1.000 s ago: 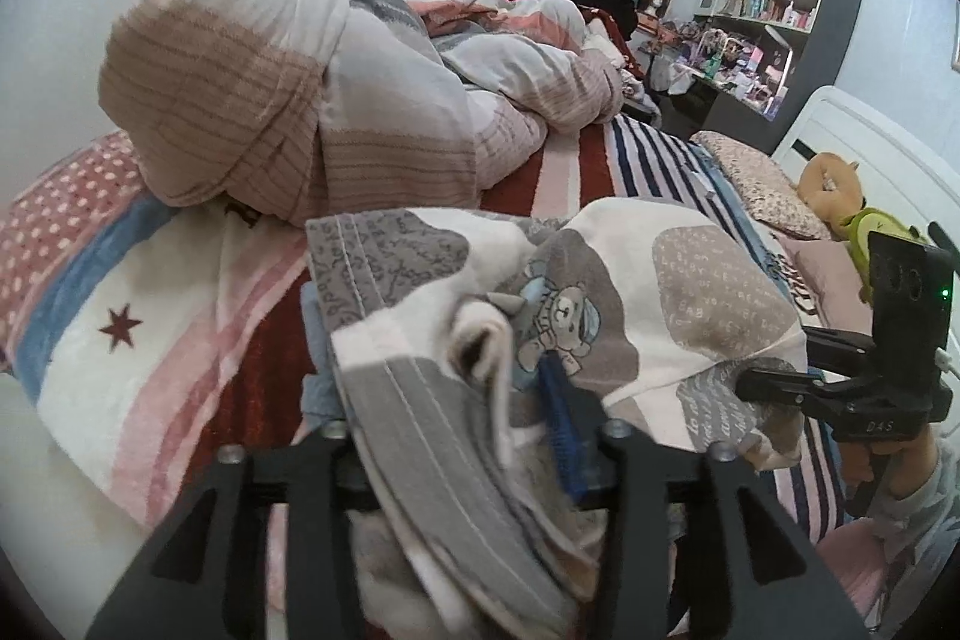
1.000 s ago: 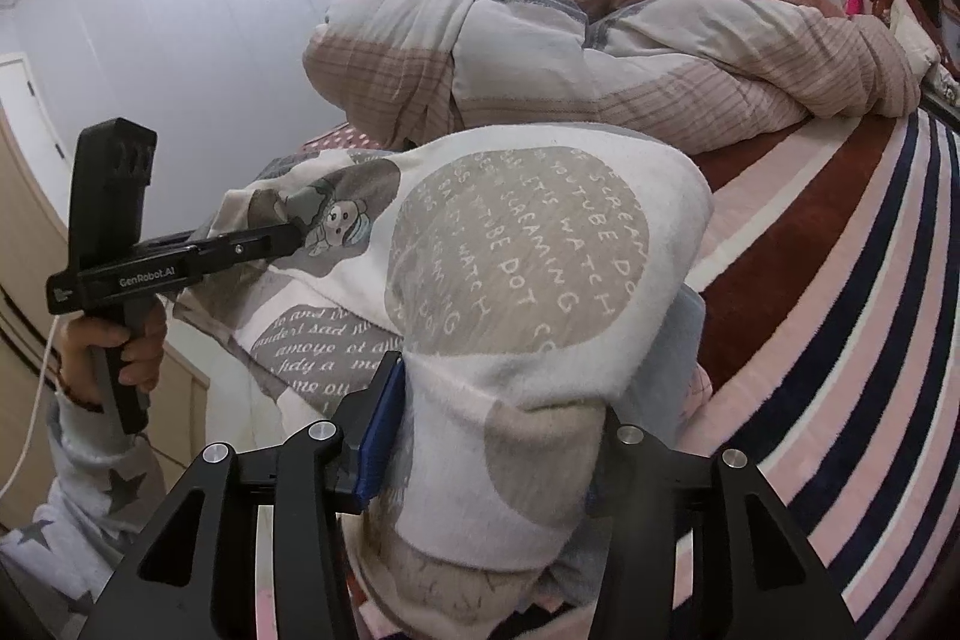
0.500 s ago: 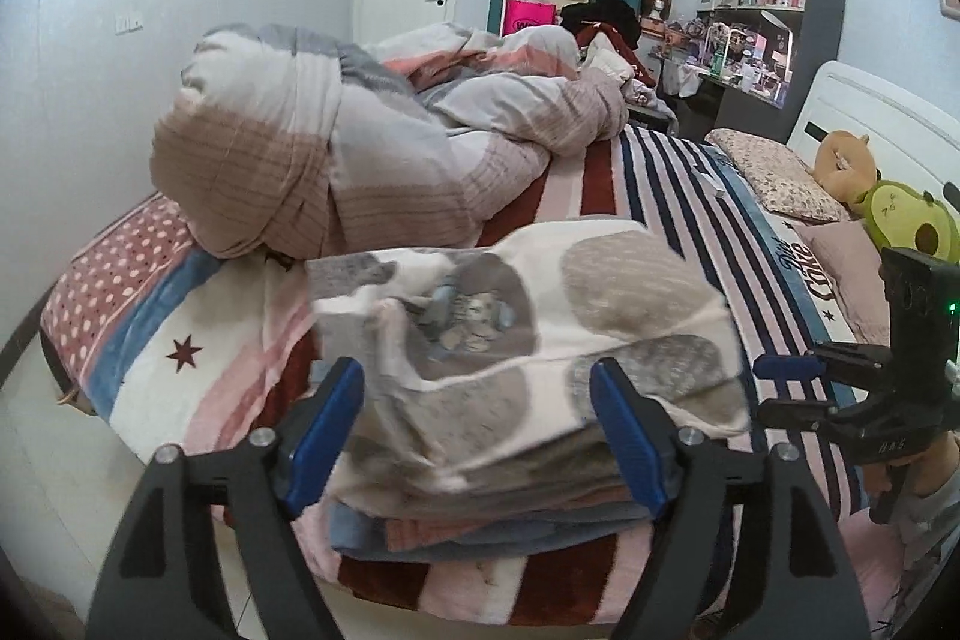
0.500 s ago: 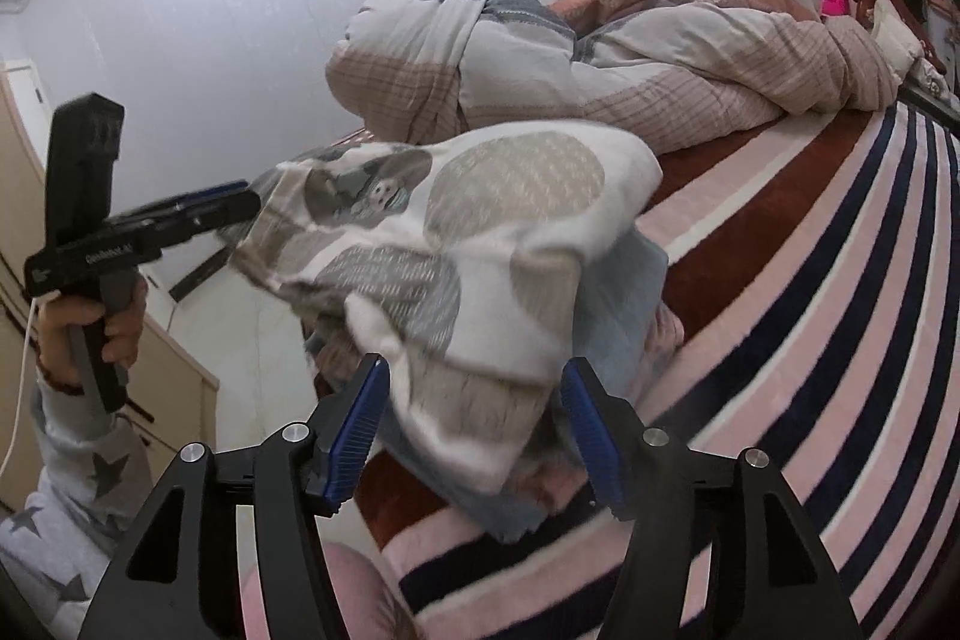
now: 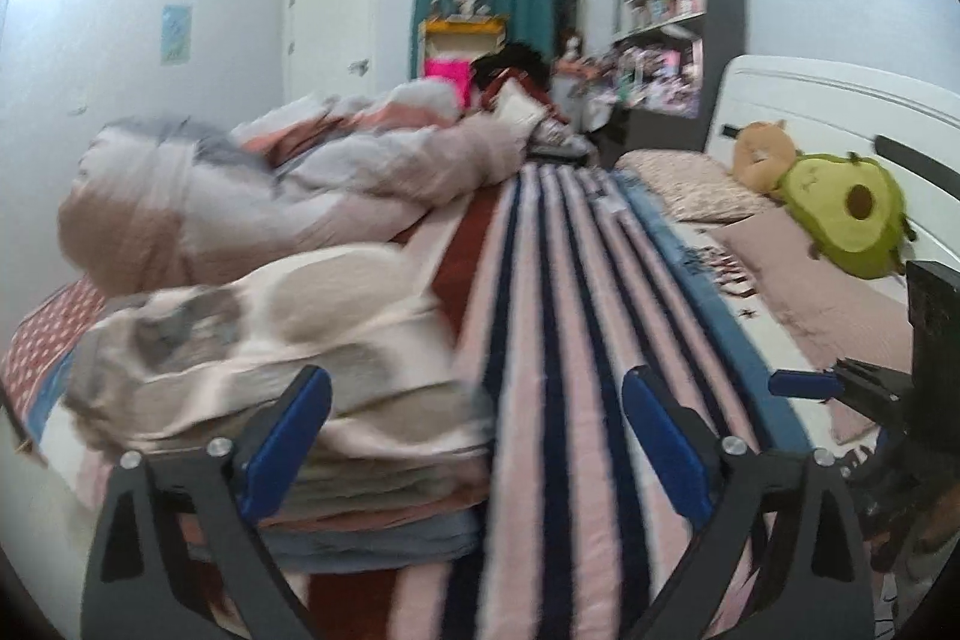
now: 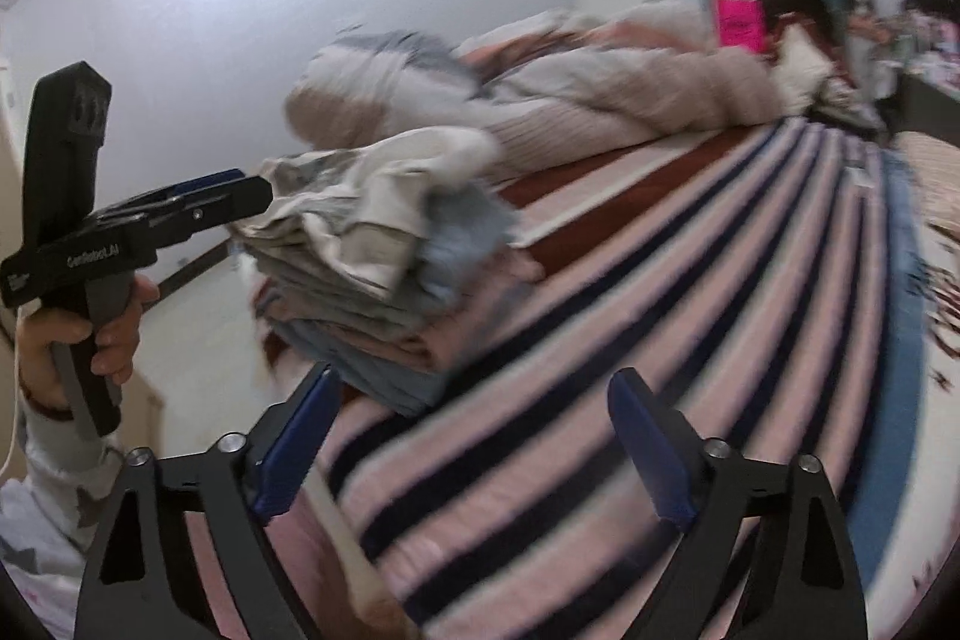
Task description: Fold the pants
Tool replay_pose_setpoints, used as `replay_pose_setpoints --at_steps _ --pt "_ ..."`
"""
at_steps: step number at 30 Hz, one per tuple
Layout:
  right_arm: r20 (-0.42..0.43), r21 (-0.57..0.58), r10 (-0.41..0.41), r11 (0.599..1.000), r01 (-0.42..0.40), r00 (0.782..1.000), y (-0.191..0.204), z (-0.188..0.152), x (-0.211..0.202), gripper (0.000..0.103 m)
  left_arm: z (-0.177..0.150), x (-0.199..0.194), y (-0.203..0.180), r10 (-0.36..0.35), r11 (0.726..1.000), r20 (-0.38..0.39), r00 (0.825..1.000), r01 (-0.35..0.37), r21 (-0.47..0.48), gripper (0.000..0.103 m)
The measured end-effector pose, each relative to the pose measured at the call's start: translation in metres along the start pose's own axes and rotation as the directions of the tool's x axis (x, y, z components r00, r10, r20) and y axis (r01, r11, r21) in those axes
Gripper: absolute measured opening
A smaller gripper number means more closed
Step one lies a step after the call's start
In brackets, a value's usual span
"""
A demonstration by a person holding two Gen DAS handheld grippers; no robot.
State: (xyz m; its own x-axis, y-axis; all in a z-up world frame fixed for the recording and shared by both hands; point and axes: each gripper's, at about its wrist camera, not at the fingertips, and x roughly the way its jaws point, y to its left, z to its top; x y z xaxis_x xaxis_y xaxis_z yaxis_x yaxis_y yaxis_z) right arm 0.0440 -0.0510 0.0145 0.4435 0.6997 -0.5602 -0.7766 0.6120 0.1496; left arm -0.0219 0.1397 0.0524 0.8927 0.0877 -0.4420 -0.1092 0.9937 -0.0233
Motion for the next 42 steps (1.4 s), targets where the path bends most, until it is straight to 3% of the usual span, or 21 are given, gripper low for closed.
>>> replay_pose_setpoints --at_steps 3,8,15,20,21,24,42 --pt "0.052 0.004 -0.127 0.992 0.127 0.991 -0.013 -0.021 -0.03 0.094 -0.004 0.005 -0.037 -0.045 0.998 0.08 0.996 0.042 0.043 0.1" --pt "0.128 0.091 -0.339 0.94 0.329 0.932 -0.035 -0.048 -0.066 0.098 -0.008 0.024 -0.065 -0.09 0.994 0.121 0.989 0.082 0.072 0.1" --pt "0.193 0.169 -0.483 0.874 0.455 0.854 -0.043 -0.061 -0.084 0.102 -0.017 0.043 -0.067 -0.138 0.989 0.138 0.981 0.131 0.062 0.101" --pt "0.209 0.196 -0.553 0.832 0.519 0.806 -0.042 -0.063 -0.088 0.102 -0.023 0.055 -0.062 -0.13 0.991 0.137 0.982 0.123 0.058 0.102" --pt "0.211 0.197 -0.558 0.829 0.524 0.803 -0.042 -0.063 -0.088 0.102 -0.024 0.057 -0.061 -0.131 0.991 0.132 0.983 0.124 0.054 0.102" --pt "0.215 0.191 -0.528 0.848 0.495 0.822 -0.045 -0.064 -0.089 0.102 -0.025 0.061 -0.059 -0.124 0.992 0.125 0.984 0.118 0.051 0.102" --pt "0.215 0.181 -0.502 0.863 0.471 0.838 -0.045 -0.067 -0.086 0.102 -0.036 0.057 -0.066 -0.092 0.995 0.134 0.987 0.087 0.038 0.102"
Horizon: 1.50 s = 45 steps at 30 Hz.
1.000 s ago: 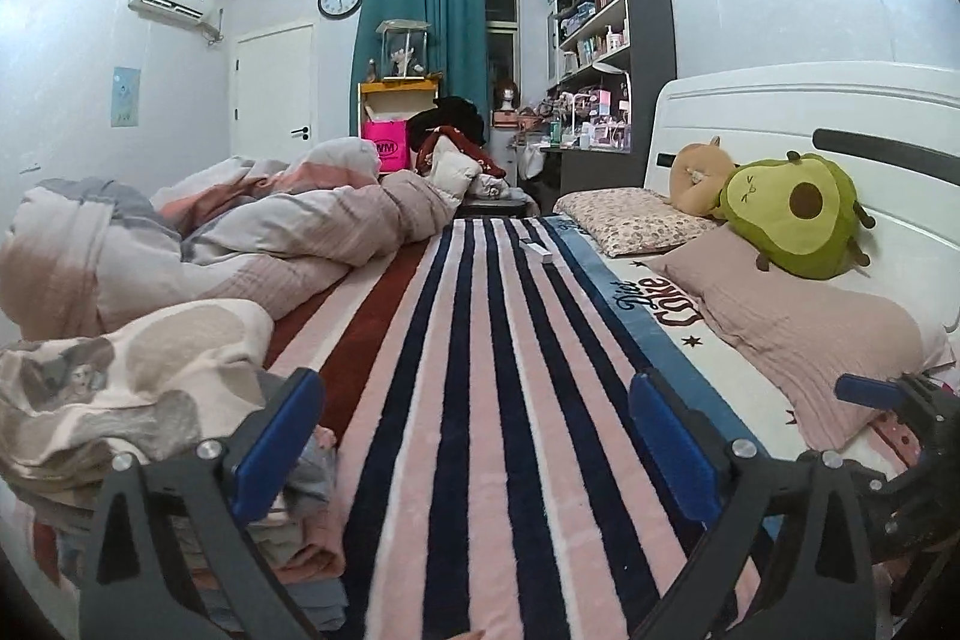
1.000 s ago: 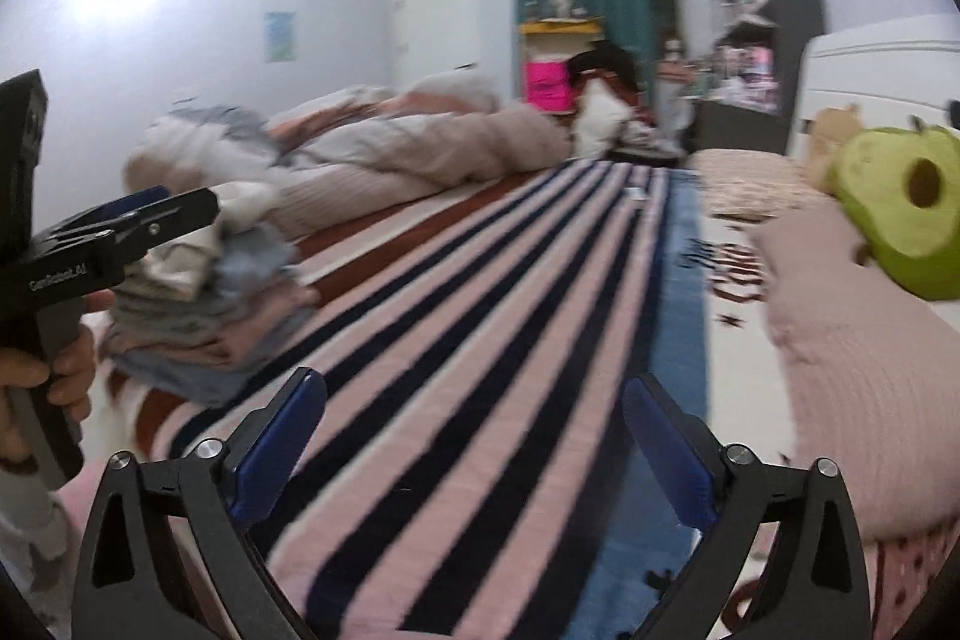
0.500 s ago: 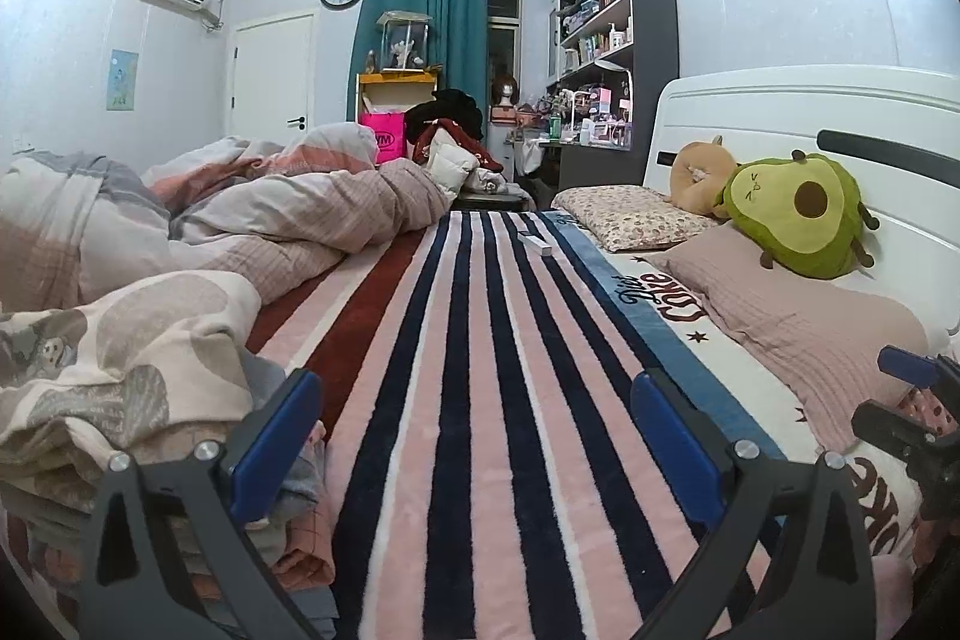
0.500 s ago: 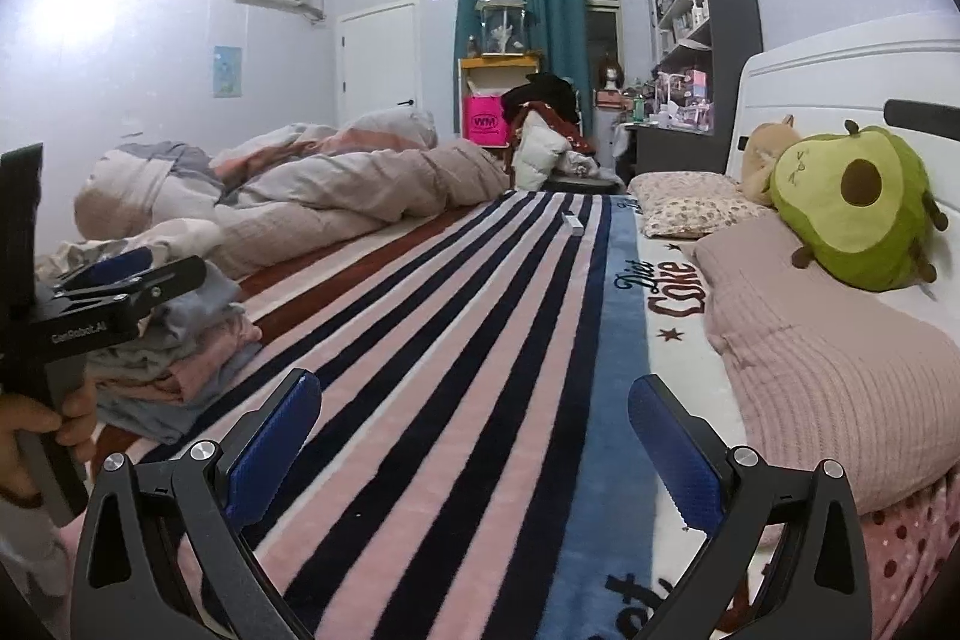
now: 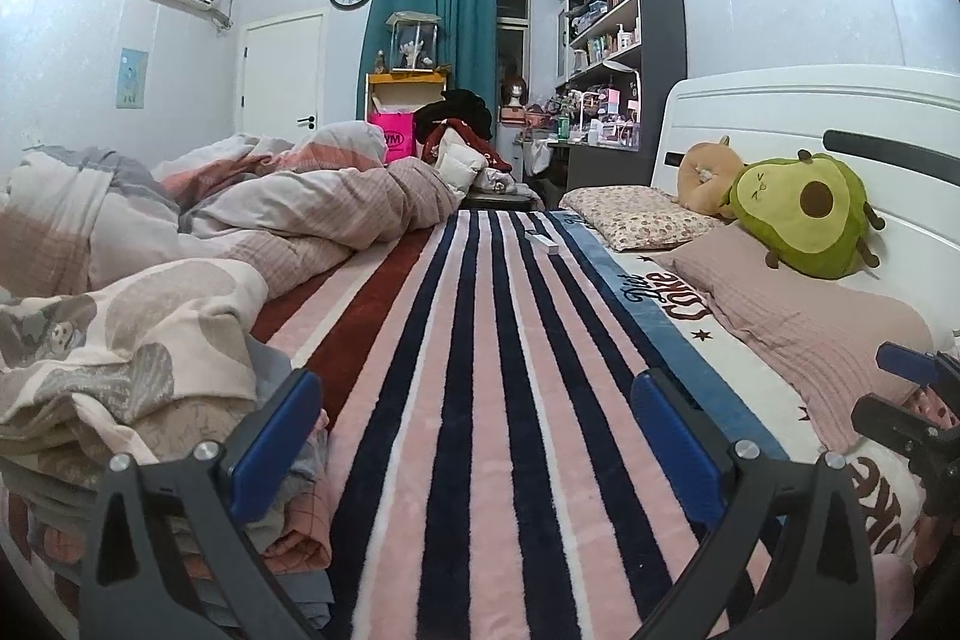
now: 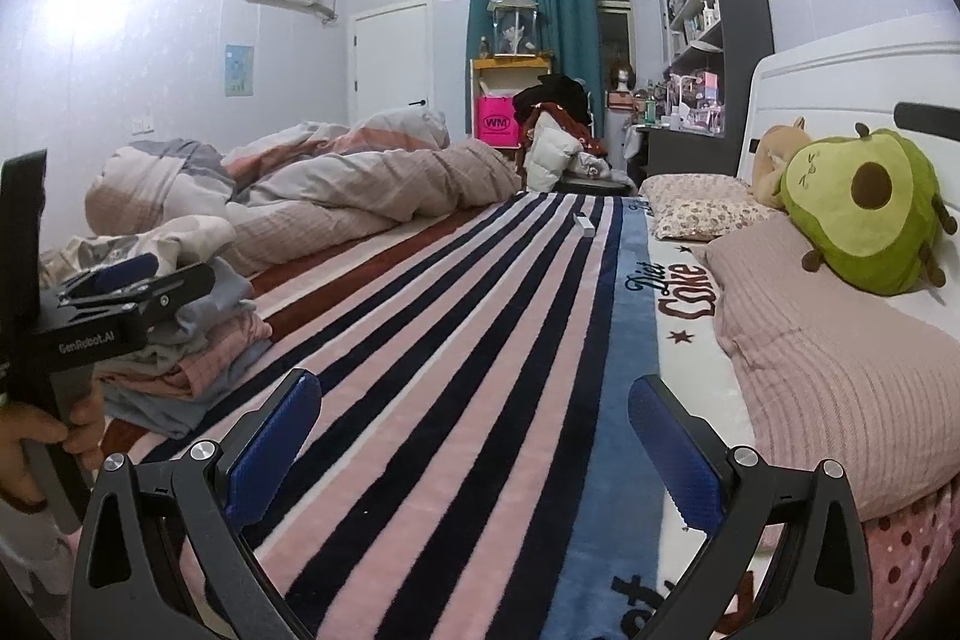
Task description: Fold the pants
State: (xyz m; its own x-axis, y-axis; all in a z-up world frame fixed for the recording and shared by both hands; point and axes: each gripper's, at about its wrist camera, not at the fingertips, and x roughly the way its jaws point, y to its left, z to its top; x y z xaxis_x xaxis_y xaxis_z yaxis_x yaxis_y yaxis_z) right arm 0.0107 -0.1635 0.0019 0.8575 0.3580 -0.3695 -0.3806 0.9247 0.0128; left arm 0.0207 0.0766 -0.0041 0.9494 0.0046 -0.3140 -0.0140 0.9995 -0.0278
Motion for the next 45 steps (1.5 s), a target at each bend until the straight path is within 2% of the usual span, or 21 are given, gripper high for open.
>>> replay_pose_setpoints --at_steps 45 --pt "-0.016 -0.008 -0.005 1.0 0.005 1.0 -0.0008 -0.0012 0.0025 0.102 -0.0037 -0.0009 -0.0016 0.016 1.0 0.006 1.0 -0.015 -0.01 0.102"
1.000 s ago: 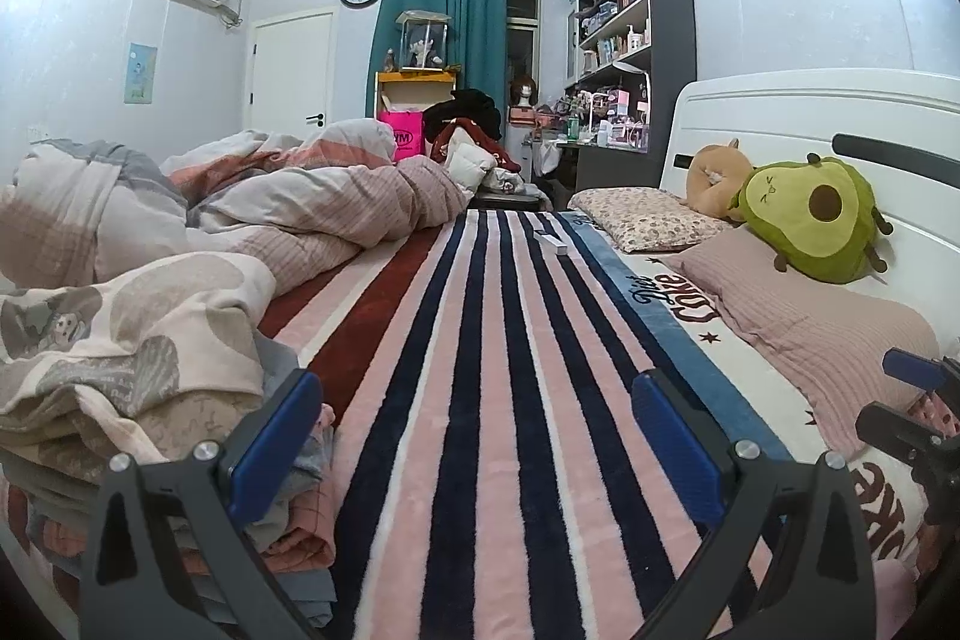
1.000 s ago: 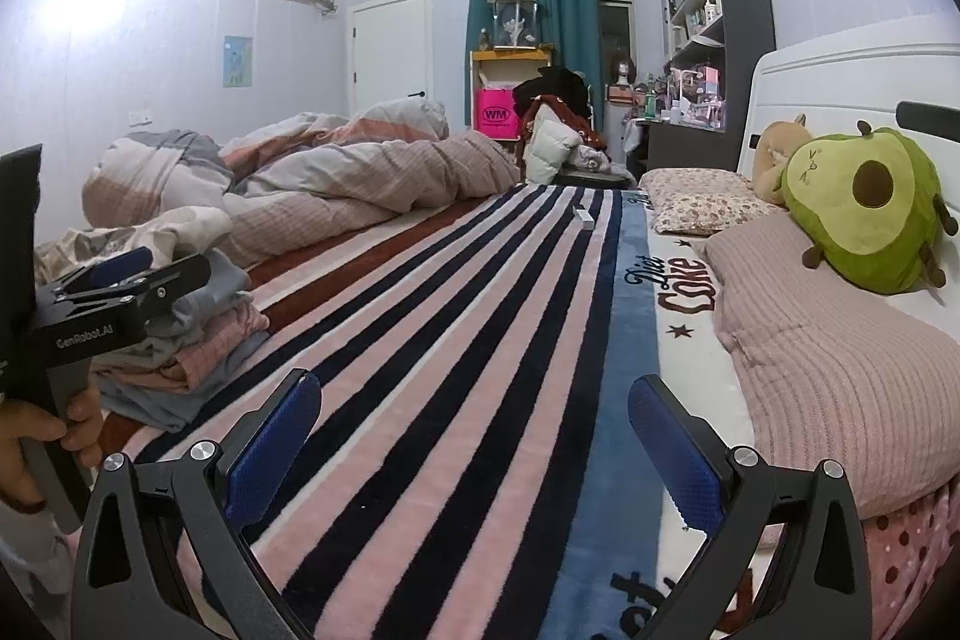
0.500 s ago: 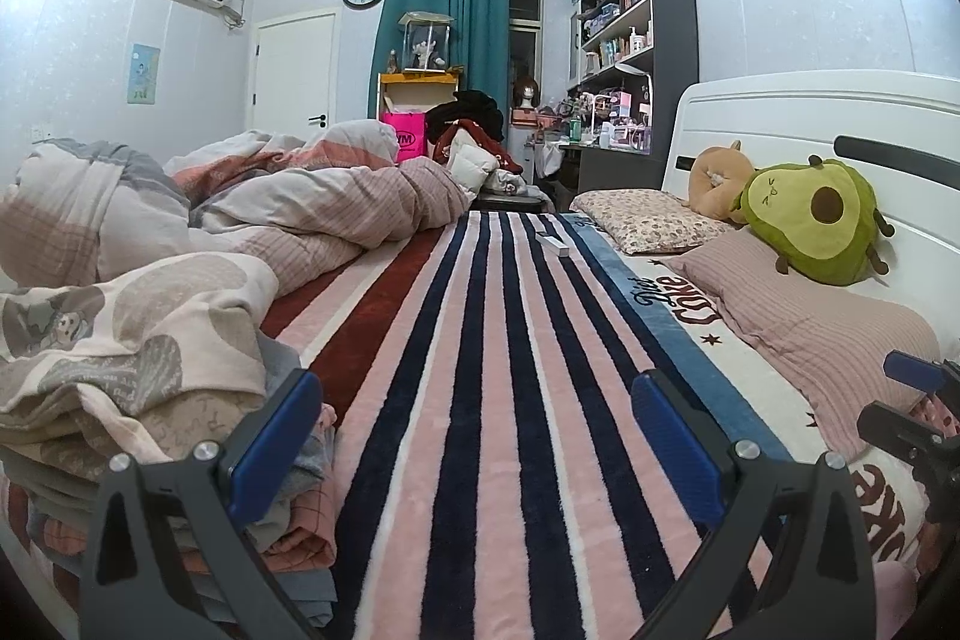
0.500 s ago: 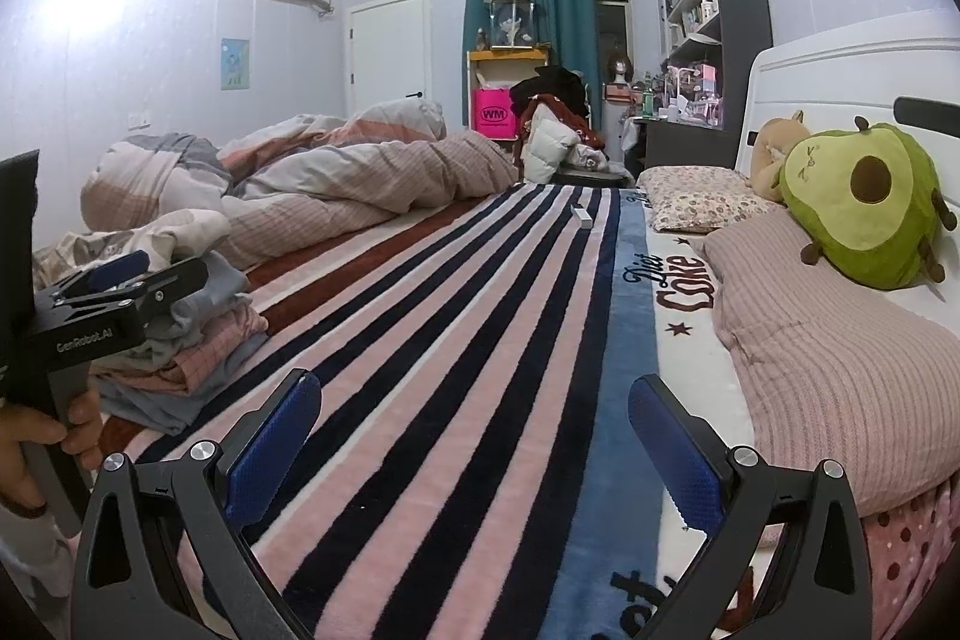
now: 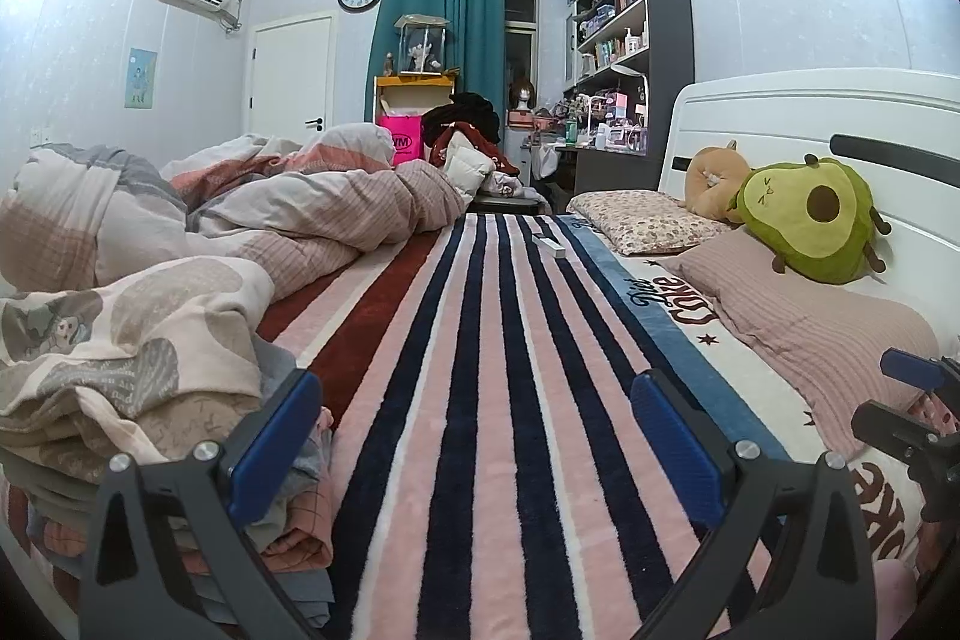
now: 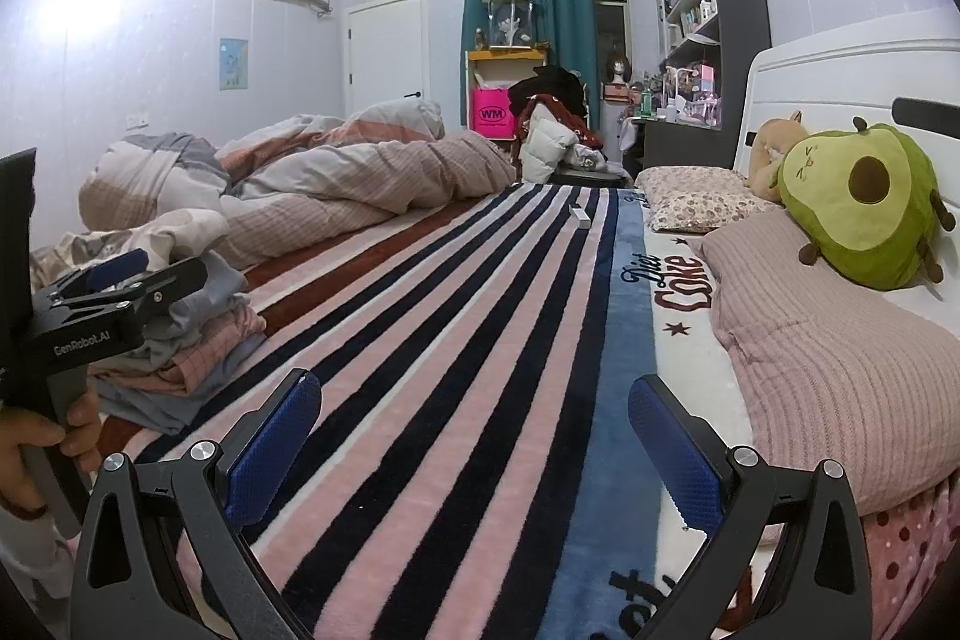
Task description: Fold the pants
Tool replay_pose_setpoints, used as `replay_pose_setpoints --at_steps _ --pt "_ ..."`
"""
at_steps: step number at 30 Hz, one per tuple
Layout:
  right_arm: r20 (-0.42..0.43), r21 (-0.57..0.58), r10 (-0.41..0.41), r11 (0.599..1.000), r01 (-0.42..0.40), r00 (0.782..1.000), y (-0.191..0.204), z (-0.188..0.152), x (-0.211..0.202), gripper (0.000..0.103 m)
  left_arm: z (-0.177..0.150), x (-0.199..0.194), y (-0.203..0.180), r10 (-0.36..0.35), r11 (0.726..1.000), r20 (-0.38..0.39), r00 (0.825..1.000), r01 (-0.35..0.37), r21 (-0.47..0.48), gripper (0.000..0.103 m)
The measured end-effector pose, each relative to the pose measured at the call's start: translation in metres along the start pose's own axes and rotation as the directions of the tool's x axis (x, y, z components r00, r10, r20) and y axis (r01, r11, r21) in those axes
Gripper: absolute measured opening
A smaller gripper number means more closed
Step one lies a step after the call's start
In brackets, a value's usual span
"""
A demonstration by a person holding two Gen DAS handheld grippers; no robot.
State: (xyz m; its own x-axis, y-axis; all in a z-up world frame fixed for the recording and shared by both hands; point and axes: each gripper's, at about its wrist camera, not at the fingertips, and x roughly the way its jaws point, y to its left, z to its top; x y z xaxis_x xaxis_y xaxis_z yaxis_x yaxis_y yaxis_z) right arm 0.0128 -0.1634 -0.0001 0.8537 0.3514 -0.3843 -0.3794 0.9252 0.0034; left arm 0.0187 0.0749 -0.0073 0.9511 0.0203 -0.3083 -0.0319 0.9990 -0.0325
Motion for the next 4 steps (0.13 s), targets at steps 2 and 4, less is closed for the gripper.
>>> replay_pose_setpoints --at_steps 2,4 --pt "0.001 0.003 0.0 1.0 0.0 1.0 0.0 0.0 -0.0003 0.102 0.0001 -0.0012 -0.002 -0.007 1.0 0.003 1.0 0.007 0.008 0.102" --pt "0.001 0.001 0.001 1.0 -0.001 1.0 -0.0004 0.0002 0.0001 0.102 0.0003 -0.0011 -0.0036 0.001 1.0 0.003 1.0 -0.001 0.008 0.102"
